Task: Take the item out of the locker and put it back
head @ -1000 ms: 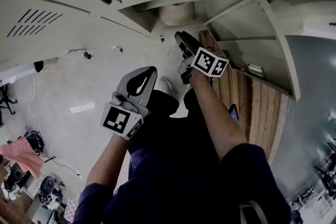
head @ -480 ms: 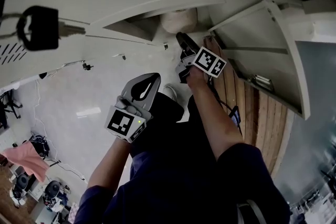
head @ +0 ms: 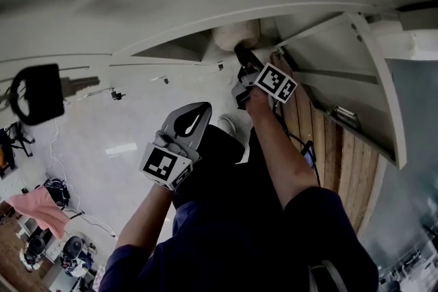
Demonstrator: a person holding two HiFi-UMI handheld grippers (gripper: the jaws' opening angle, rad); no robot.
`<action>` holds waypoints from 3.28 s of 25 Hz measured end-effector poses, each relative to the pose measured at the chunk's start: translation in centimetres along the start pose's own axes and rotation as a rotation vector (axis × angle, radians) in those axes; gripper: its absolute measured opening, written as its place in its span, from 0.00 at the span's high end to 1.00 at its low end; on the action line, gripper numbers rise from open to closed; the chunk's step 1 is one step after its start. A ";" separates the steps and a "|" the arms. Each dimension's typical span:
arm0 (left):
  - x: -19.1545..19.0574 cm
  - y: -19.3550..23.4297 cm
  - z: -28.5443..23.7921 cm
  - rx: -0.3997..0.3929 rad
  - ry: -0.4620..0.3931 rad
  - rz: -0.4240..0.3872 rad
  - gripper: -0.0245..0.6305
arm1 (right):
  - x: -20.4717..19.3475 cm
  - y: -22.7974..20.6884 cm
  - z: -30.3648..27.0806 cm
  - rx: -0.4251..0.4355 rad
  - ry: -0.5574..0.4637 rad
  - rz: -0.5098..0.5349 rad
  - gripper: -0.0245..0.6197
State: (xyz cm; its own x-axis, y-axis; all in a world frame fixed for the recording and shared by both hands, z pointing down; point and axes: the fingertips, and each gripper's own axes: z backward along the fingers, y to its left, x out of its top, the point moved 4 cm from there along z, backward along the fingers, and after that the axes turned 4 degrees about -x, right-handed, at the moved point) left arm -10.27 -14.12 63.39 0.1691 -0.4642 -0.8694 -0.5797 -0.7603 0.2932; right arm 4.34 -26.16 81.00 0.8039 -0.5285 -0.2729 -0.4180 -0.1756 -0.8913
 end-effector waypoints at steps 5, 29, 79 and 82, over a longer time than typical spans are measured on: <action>0.2 0.0 -0.1 -0.004 0.011 0.000 0.96 | 0.4 0.1 -0.6 0.020 -0.016 -0.043 0.78; 4.8 -3.5 3.6 -0.013 -0.013 0.025 0.96 | 1.5 7.2 3.6 0.235 -0.099 -0.162 0.94; 15.7 -28.3 18.6 0.135 -0.211 -0.059 0.96 | 1.6 27.4 44.8 0.489 0.116 -0.066 0.94; 16.0 -31.9 19.1 0.155 -0.229 -0.082 0.96 | 2.3 28.3 48.3 0.549 0.119 -0.067 0.94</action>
State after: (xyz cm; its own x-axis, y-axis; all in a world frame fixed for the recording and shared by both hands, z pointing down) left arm -4.23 11.40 32.53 0.0460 -0.2760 -0.9600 -0.6894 -0.7043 0.1695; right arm 14.77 7.78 37.70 0.7544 -0.6269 -0.1947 -0.0604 0.2290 -0.9715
